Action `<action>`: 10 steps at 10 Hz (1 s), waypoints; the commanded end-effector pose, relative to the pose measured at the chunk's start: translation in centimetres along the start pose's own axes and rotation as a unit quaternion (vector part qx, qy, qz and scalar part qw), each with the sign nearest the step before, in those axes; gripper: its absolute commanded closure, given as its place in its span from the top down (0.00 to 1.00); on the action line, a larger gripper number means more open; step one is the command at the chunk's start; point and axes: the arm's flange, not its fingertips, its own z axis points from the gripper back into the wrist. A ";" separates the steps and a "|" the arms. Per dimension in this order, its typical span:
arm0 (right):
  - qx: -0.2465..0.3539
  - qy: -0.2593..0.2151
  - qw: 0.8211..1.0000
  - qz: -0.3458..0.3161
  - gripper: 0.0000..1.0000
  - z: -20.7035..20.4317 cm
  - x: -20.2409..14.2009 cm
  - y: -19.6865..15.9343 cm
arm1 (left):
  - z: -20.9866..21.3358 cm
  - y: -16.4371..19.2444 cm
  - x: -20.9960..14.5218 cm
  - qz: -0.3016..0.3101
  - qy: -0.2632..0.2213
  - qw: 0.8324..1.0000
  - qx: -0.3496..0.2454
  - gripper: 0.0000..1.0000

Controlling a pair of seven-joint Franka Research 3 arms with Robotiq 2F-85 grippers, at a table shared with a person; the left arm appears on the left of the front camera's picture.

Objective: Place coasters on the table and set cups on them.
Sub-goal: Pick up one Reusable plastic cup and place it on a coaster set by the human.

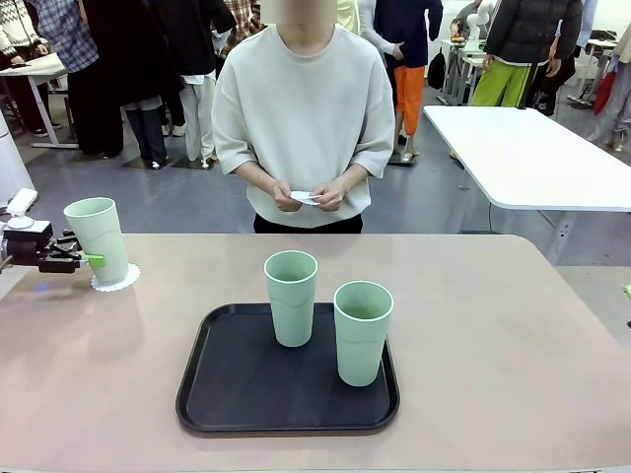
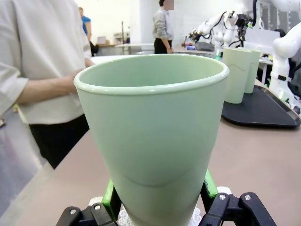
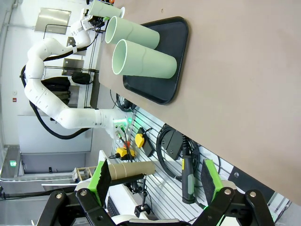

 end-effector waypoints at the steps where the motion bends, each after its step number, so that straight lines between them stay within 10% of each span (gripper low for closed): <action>1: 0.009 -0.003 1.000 0.007 1.00 -0.1 0.1 -0.1 | -0.2 0.2 -0.1 -0.006 0.002 1.000 -0.007 0.83; 10: 0.009 -0.003 1.000 0.007 1.00 -0.1 0.1 -0.1 | -0.5 0.3 -0.9 -0.015 0.016 1.000 -0.015 0.83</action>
